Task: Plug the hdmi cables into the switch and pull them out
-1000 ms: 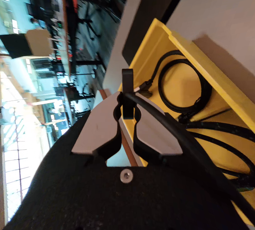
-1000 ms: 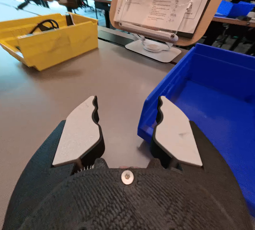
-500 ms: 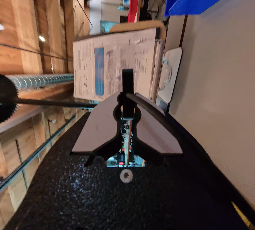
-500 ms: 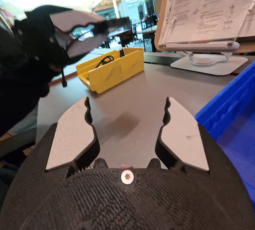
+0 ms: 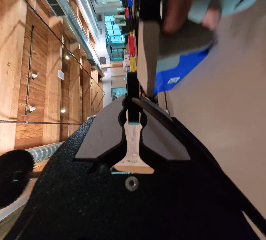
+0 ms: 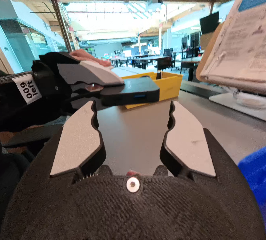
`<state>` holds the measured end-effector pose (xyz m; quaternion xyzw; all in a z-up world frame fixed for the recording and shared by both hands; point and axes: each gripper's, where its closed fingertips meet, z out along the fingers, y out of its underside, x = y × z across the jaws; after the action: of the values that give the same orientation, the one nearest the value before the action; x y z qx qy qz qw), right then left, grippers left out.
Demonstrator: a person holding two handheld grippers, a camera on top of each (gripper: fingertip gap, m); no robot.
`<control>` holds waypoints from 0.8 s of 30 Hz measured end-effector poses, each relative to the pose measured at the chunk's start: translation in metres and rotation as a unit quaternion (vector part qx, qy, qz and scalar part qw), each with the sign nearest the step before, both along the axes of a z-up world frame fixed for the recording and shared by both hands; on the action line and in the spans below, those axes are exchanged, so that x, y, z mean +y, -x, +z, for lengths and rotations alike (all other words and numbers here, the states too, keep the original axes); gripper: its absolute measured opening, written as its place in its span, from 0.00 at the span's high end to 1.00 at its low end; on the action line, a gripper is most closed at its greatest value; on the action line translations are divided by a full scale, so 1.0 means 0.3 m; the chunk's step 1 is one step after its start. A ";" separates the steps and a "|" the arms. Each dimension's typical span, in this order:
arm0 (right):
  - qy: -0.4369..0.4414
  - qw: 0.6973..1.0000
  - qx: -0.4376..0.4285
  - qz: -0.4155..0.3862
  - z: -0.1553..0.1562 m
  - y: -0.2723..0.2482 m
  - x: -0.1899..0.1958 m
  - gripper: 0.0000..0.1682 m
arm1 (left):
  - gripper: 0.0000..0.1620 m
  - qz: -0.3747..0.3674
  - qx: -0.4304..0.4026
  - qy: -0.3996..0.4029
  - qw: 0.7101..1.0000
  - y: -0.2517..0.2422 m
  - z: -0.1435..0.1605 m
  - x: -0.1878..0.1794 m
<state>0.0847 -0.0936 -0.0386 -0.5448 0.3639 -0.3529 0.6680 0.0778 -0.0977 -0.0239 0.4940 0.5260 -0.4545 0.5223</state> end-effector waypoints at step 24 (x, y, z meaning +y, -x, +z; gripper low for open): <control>0.059 0.997 -0.043 0.009 -0.059 0.112 0.114 0.58 | 0.91 -0.005 -0.014 -0.017 1.000 0.111 -0.086 0.113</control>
<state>0.0512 -0.0593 -0.0564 -0.5705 0.3089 -0.3908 0.6529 0.0443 -0.0638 -0.0498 0.5115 0.5241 -0.4413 0.5186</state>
